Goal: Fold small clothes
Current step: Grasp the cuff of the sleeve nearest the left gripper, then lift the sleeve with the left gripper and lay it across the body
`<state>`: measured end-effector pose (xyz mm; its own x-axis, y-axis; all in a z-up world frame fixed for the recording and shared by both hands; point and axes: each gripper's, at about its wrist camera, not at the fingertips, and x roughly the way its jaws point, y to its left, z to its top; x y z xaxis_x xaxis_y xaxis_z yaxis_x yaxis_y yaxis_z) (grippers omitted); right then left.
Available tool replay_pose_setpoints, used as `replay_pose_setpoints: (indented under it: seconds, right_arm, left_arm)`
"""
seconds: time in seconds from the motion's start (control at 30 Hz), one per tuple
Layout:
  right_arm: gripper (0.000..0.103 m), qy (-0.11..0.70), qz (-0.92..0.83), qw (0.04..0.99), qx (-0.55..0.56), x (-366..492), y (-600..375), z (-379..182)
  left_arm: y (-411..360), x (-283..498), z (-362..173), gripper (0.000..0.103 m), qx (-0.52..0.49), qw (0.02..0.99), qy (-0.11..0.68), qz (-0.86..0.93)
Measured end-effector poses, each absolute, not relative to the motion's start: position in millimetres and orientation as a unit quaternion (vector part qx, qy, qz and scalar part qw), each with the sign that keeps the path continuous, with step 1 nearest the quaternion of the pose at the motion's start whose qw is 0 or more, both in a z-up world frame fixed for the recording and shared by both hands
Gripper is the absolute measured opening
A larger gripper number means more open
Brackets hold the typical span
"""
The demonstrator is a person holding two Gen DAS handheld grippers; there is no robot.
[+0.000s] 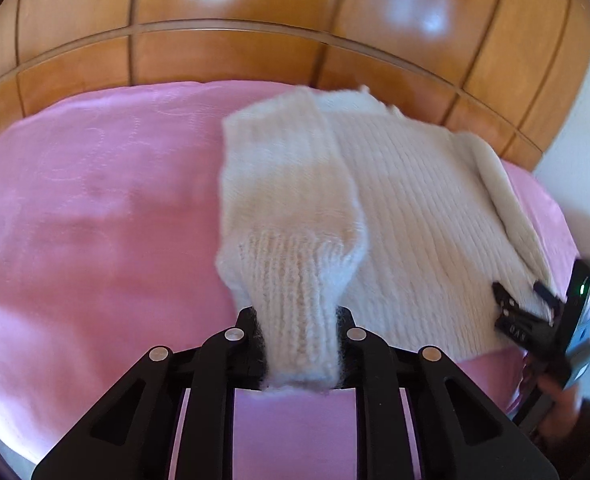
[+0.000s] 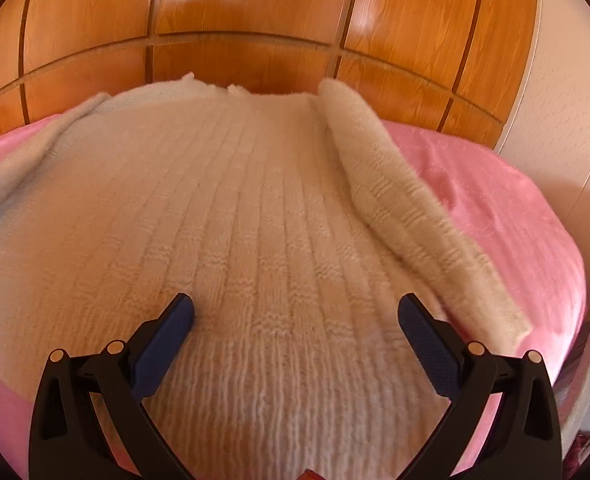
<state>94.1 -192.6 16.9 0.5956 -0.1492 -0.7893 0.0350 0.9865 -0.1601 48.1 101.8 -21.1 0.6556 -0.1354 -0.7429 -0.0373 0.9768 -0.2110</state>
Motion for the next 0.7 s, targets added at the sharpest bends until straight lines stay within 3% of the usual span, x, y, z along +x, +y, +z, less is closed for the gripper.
replay_pose_setpoints:
  seconds: [0.37, 0.7]
  right_arm:
    - [0.101, 0.422, -0.046, 0.905, -0.028, 88.5, -198.6, 9.8]
    - [0.101, 0.424, -0.038, 0.905, -0.004, 90.5, -202.4, 8.5]
  left_arm:
    - [223.0, 94.7, 5.0, 0.016, -0.194, 0.891, 0.405, 0.068]
    - [337.8, 112.4, -2.1, 0.014, -0.313, 0.851, 0.392, 0.154]
